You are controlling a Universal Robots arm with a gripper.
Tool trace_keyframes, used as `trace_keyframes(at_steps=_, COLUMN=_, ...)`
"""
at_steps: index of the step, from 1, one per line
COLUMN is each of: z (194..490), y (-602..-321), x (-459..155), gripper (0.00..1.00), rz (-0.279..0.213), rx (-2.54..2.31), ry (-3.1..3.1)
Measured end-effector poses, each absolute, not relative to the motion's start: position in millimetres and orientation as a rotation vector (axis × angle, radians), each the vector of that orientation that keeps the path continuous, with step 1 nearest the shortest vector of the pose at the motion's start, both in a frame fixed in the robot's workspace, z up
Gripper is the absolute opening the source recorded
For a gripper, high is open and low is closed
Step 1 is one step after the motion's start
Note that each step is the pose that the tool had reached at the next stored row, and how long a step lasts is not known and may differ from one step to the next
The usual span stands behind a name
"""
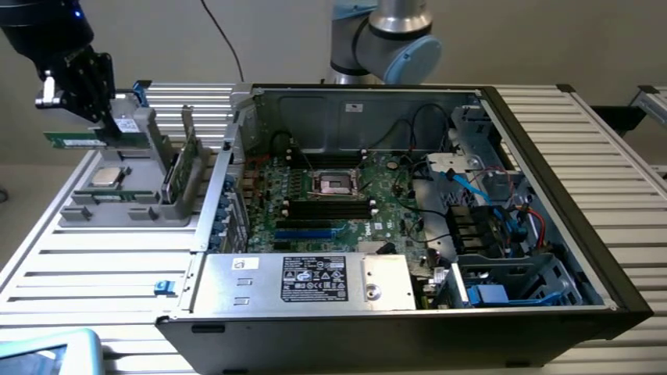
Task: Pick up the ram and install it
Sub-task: 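Pick up the ram and move it above insertion slot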
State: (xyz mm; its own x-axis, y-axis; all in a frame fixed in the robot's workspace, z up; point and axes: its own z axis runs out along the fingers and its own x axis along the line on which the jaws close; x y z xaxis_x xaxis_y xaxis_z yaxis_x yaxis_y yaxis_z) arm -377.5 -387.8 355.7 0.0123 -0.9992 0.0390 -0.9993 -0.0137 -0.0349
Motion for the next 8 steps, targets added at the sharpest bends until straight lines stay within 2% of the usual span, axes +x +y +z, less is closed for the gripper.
trace_keyframes(at_steps=8, z=378, y=-388, x=-354, gripper=0.14, rz=0.082, rx=2.233, ry=-2.204)
